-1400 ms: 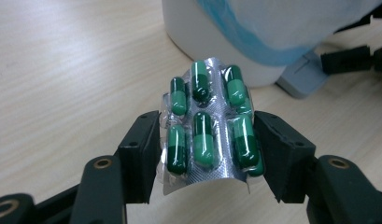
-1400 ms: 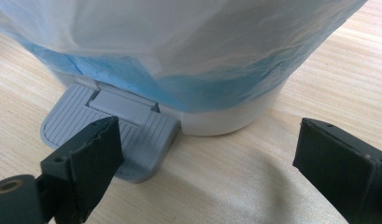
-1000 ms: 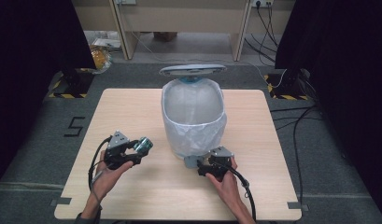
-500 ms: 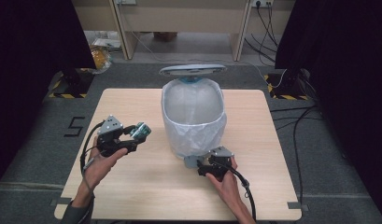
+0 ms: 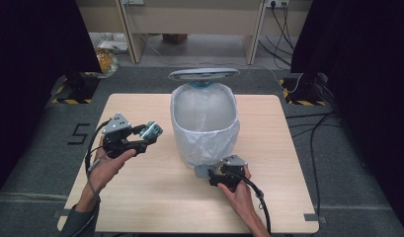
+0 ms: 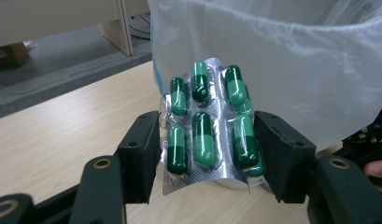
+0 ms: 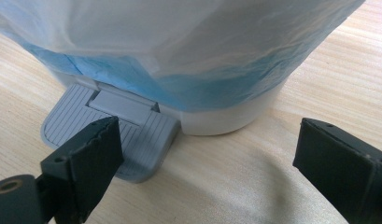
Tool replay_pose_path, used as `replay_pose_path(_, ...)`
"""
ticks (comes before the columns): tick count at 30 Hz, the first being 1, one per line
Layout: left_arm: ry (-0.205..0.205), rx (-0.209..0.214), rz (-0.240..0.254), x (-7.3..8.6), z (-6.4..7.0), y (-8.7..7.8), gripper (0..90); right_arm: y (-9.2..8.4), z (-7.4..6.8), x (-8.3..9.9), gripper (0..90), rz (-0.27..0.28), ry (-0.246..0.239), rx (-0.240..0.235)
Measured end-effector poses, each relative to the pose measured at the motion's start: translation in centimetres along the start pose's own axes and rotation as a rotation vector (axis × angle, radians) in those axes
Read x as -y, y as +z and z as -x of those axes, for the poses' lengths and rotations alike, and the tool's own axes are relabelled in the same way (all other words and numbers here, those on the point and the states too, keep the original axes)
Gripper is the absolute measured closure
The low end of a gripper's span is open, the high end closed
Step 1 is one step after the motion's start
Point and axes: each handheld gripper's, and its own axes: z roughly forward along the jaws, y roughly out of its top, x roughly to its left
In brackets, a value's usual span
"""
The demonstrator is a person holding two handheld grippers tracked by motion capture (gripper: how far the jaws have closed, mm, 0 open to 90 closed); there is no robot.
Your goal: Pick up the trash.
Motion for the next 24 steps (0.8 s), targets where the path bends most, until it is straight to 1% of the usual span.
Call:
replay_pose_path(3,0.01,0.003,0.008,-0.8,0.1,-0.2,42.4,0.0,0.0,0.0,7.9,-0.001,0.003,-0.003)
replay_pose_path(5,0.011,0.013,0.014,-1.5,0.1,-0.5,42.4,0.0,0.0,0.0,7.9,-0.001,0.003,-0.003)
replay_pose_path(6,0.011,0.013,0.014,-1.5,0.1,-0.5,42.4,0.0,0.0,0.0,7.9,-0.001,0.003,-0.003)
replay_pose_path(8,0.015,0.018,0.02,-2.0,0.2,-0.6,42.4,0.0,0.0,0.0,7.9,-0.001,0.002,-0.002)
replay_pose_path(14,0.029,0.013,0.027,-3.1,0.3,-0.8,42.4,0.0,0.1,0.0,7.9,-0.003,0.003,-0.007)
replay_pose_path(17,0.022,0.03,0.034,-3.7,0.1,-0.8,42.4,0.0,0.1,0.0,7.9,0.0,0.001,-0.005)
replay_pose_path(21,0.019,0.037,0.044,-4.3,0.3,-0.8,42.4,0.0,0.0,0.0,7.9,0.0,0.0,-0.004)
replay_pose_path(24,0.029,0.039,0.048,-5.0,0.6,-0.8,42.4,0.0,0.1,0.0,7.9,0.0,0.0,-0.004)
